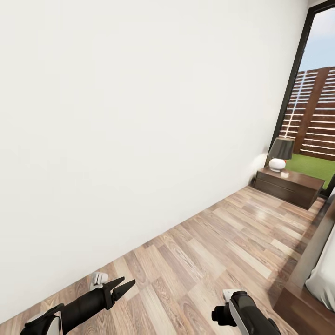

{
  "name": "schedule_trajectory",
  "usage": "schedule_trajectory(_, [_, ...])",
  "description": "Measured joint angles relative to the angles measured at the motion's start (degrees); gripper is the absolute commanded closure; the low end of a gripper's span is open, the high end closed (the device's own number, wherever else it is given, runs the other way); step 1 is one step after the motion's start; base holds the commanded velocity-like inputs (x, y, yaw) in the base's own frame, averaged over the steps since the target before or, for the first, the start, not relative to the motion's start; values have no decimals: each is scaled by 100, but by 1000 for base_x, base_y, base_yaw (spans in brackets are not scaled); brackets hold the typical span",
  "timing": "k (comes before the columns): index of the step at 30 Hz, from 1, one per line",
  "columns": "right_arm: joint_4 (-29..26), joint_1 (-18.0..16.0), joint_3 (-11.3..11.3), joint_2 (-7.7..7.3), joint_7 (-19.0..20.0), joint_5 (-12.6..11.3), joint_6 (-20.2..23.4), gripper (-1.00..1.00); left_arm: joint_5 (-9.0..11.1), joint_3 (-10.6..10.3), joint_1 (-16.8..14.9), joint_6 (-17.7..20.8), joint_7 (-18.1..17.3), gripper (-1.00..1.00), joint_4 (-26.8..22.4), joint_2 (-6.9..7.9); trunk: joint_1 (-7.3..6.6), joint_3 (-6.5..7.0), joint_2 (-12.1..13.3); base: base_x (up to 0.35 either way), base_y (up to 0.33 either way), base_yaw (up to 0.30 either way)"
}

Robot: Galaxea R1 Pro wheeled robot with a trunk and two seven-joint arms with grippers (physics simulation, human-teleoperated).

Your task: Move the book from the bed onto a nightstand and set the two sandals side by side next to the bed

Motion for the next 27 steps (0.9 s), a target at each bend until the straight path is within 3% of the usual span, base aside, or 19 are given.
schedule_trajectory(11, [-128, 0, 3, 3, -9, -3, -80, -100, 0, 1, -1, -17, 1, -100, 1, -7, 242, -197, -441, 0, 0, 0])
schedule_trajectory(19, [-176, 0, 4, 17, -14, -4, -1437, -100, 0, 1, -1, -18, 1, -100, 1, -2, 417, -341, -762, 0, 0, 0])
schedule_trajectory(27, [338, 0, 4, 19, -10, 1, -1990, -100, 0, 1, -1, -18, 1, -100, 0, -6, 593, -485, -1083, 0, 0, 0])
